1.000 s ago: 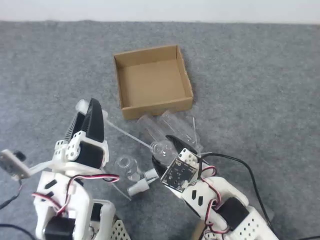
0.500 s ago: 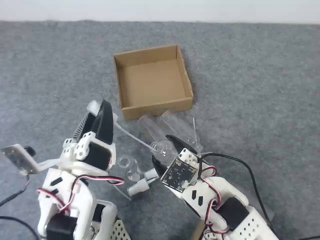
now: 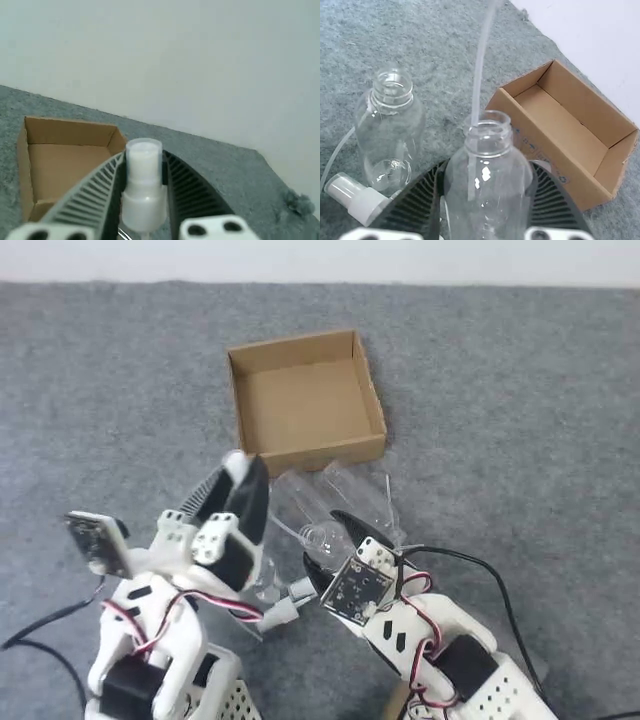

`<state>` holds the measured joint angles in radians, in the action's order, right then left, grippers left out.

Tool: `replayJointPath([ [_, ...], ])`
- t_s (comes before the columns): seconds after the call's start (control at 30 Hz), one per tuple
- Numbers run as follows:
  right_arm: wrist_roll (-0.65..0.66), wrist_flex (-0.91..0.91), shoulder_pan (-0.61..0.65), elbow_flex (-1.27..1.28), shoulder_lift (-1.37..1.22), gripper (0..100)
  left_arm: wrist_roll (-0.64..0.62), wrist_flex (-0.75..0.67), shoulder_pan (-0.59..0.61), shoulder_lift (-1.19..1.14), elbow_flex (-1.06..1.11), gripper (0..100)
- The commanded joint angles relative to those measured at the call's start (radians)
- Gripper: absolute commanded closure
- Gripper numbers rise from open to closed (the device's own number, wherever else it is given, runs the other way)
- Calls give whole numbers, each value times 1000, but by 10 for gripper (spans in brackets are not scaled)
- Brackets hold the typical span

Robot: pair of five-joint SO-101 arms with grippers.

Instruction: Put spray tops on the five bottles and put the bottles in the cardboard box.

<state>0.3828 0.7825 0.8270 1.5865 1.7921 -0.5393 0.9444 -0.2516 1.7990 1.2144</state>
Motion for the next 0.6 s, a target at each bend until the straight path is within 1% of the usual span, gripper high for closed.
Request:
replayJointPath([
  [0.0, 6, 2, 2, -25, 24, 881, 37, -2, -44, 6, -1, 989],
  [0.33, 6, 2, -2, -26, 24, 881, 37, -3, -46, 5, 1, 989],
  [0.47, -3, 2, -2, -26, 24, 881, 38, -26, -58, 5, 22, 989],
  [0.57, -52, 8, -5, -38, 24, 881, 94, -35, -95, 5, 38, 989],
])
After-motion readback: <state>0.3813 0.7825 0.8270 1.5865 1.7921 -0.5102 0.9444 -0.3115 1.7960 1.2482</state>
